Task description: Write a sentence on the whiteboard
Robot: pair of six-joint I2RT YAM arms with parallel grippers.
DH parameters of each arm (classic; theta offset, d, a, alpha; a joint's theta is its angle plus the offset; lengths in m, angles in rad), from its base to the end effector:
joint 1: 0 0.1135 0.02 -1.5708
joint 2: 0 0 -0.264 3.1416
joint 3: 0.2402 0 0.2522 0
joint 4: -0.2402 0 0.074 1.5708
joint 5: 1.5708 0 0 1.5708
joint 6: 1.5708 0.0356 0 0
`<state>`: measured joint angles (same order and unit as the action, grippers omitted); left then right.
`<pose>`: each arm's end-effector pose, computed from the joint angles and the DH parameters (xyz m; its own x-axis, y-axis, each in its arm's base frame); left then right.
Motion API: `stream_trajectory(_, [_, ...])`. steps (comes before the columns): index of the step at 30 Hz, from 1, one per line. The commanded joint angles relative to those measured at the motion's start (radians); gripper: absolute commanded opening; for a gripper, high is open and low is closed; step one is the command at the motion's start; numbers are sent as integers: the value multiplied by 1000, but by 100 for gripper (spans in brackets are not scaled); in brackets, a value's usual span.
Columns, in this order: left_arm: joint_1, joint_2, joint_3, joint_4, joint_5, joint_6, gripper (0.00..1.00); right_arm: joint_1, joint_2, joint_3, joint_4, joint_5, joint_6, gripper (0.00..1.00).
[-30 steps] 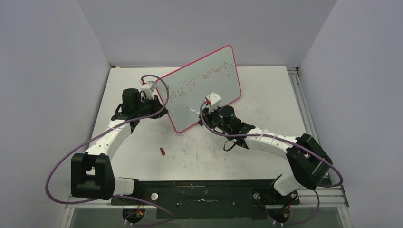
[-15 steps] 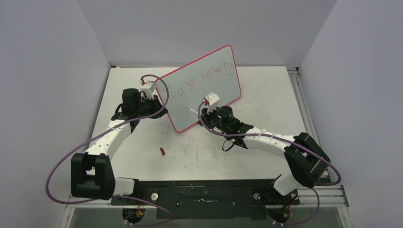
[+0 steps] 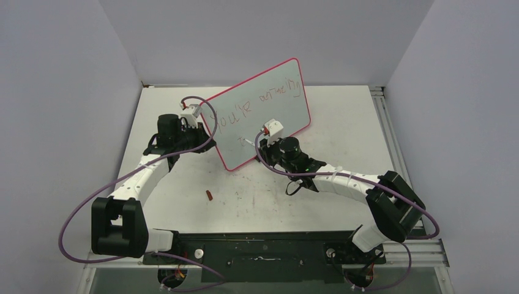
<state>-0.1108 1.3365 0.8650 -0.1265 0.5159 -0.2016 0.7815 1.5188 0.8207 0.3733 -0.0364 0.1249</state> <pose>0.2872 -0.0496 0.2534 -0.6486 -0.1031 -0.7541 0.3792 0.8153 -0.4376 0.2378 0.2378 0.2307 -0.3155 -0.1377 -0.9389 -0.6945 0.7078 0.1296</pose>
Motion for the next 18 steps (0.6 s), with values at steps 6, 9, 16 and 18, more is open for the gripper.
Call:
stream_trajectory(6, [-13,-14,44,11,27,-1,7,-2,-15,0,34,67,6,5])
stream_trajectory(9, [-13,-13,44,11,28,-1,7,0,-14,-6,30,66,7,5])
stream_trajectory(16, [-15,-13,44,12,29,-2,7,2,-30,-37,22,62,16,5])
stream_trajectory(18, [-15,-12,45,11,31,-2,7,4,-34,-45,20,62,18,5])
